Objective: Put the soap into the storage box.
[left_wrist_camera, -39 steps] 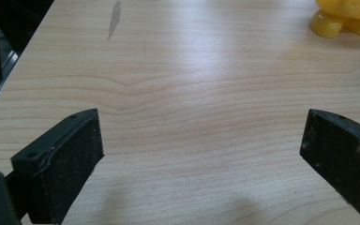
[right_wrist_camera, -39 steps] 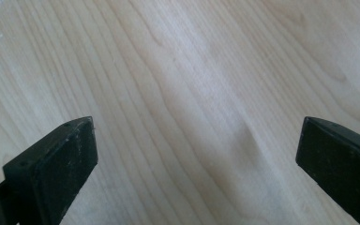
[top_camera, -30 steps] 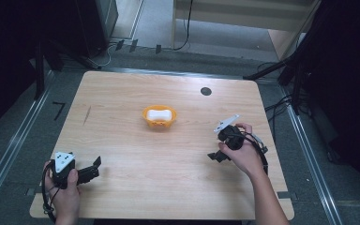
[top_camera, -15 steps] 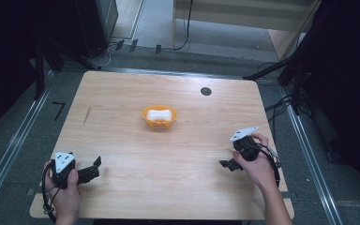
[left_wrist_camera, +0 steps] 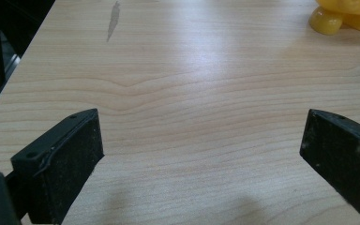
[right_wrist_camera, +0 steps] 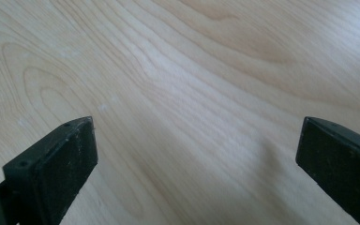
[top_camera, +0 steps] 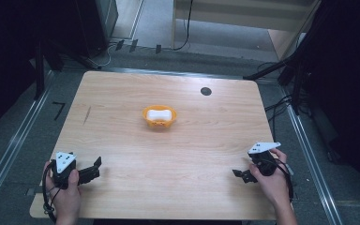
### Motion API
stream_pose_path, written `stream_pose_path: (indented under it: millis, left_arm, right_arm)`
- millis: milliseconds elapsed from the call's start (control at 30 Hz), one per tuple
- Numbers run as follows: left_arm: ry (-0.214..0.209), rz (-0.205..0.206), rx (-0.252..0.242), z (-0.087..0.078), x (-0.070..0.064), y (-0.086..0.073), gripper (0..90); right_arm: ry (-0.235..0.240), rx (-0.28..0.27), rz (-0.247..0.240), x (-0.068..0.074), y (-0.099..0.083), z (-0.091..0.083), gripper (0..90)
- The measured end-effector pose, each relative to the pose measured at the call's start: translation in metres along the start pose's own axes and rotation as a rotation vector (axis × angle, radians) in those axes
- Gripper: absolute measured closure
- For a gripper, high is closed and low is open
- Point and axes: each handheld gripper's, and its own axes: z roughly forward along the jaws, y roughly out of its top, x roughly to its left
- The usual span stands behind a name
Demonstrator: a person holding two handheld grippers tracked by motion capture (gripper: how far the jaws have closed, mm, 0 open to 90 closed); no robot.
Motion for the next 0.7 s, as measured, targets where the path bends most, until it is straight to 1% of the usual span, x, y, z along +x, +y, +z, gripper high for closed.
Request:
stream_pose_path:
  millis: [67,100,133,167,200,233,267,300,333,367,400,433,500,633,700]
  left_arm:
    - [0.000,0.002,0.000,0.000,0.000,0.000,0.0]
    - [0.000,0.002,0.000,0.000,0.000,0.000,0.0]
    - [0.001,0.002,0.000,0.000,0.000,0.000,0.0]
    - [0.001,0.002,0.000,0.000,0.000,0.000,0.0]
    - [0.001,0.003,0.001,0.000,0.000,0.000,0.0]
    - [0.001,0.003,0.001,0.000,0.000,0.000,0.0]
    - [0.003,0.005,0.001,0.000,0.000,0.000,0.0]
    - [0.003,0.005,0.001,0.000,0.000,0.000,0.0]
    - [0.004,0.006,0.002,0.000,0.000,0.000,0.0]
    - [0.004,0.006,0.002,0.000,0.000,0.000,0.0]
    - [0.005,0.009,0.002,0.000,0.000,0.000,0.0]
    - [0.005,0.009,0.002,0.000,0.000,0.000,0.0]
    - [0.006,0.011,0.003,0.000,-0.001,0.000,0.0]
    - [0.007,0.019,0.007,0.000,-0.001,0.000,0.0]
    - [0.009,0.019,0.006,0.000,-0.001,0.000,0.0]
  right_arm:
    - [-0.008,-0.019,0.004,-0.002,-0.009,-0.003,0.0]
    - [-0.008,-0.019,0.004,-0.002,-0.009,-0.003,0.0]
    - [-0.019,-0.037,0.013,-0.002,-0.016,-0.007,0.0]
    - [-0.019,-0.037,0.013,-0.002,-0.016,-0.007,0.0]
    - [-0.027,-0.053,0.025,-0.002,-0.023,-0.010,0.0]
    - [-0.027,-0.053,0.025,-0.002,-0.023,-0.010,0.0]
    - [-0.030,-0.072,0.035,-0.002,-0.029,-0.014,0.0]
    - [-0.030,-0.072,0.035,-0.002,-0.029,-0.014,0.0]
    - [-0.040,-0.084,0.050,-0.002,-0.035,-0.017,0.0]
    - [-0.040,-0.084,0.050,-0.002,-0.035,-0.017,0.0]
    - [-0.056,-0.102,0.058,-0.002,-0.043,-0.021,0.0]
    - [-0.056,-0.102,0.058,-0.002,-0.043,-0.021,0.0]
    - [-0.059,-0.124,0.085,-0.003,-0.053,-0.026,0.0]
    - [-0.072,-0.149,0.110,-0.004,-0.068,-0.032,0.0]
    - [-0.072,-0.156,0.117,-0.004,-0.072,-0.033,0.0]
